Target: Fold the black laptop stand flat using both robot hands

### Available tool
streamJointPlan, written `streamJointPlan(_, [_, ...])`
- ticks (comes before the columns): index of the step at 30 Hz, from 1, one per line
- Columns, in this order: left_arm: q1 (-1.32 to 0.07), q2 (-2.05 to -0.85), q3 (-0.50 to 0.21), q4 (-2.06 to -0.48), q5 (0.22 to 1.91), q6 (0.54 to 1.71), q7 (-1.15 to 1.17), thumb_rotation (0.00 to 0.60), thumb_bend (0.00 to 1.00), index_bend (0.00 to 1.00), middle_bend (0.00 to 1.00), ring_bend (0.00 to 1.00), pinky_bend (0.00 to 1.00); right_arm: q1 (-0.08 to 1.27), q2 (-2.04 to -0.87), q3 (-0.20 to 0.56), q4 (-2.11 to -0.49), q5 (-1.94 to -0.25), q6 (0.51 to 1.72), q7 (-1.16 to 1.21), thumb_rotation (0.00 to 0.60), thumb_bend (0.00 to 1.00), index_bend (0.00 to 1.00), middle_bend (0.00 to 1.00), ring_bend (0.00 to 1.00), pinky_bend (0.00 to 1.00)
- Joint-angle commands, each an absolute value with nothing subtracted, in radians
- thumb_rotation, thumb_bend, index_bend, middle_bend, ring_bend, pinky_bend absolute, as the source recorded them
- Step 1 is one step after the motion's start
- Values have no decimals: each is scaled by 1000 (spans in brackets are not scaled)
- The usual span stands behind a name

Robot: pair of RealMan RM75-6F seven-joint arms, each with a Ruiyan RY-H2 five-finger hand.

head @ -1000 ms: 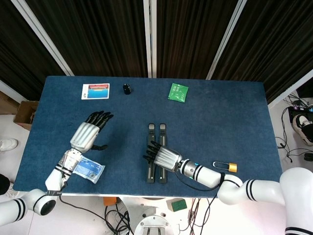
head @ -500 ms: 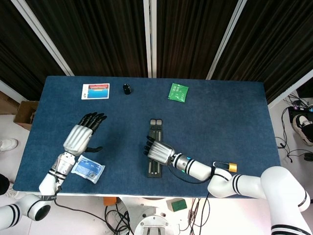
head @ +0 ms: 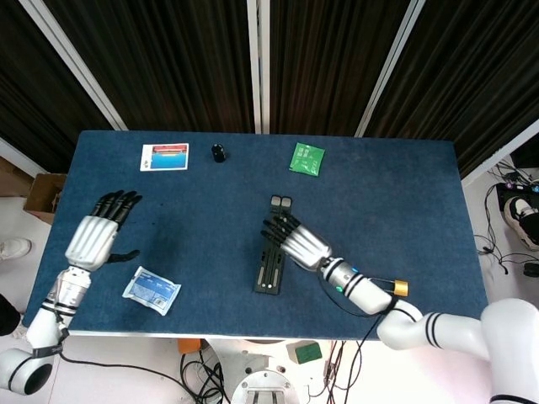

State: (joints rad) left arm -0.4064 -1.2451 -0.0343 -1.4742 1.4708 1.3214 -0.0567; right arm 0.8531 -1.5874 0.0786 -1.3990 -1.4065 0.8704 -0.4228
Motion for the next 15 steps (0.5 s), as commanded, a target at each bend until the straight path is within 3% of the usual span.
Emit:
streamJointPlan(1, [-354,-1198,-7,-1454,1468,1362,-47,600,96,75,68,13,87,621,-1354,40,-1618,-1410,1171,-337,600,197,0,6,0,0])
streamJointPlan(8, [-230,-1160,37,-1419,1478,1481,-47,600,96,80,68,13,86,329,-1145,-68,-1689,-1498,1528,-117,600,207,0,67,0,0])
streamJointPlan(15, [-108,-1177,69,-1392,1513,1618,-64,600,96,80,68,13,87,132,-1102,-133,-1596,-1551,1722,55,600,209,0,82,0,0])
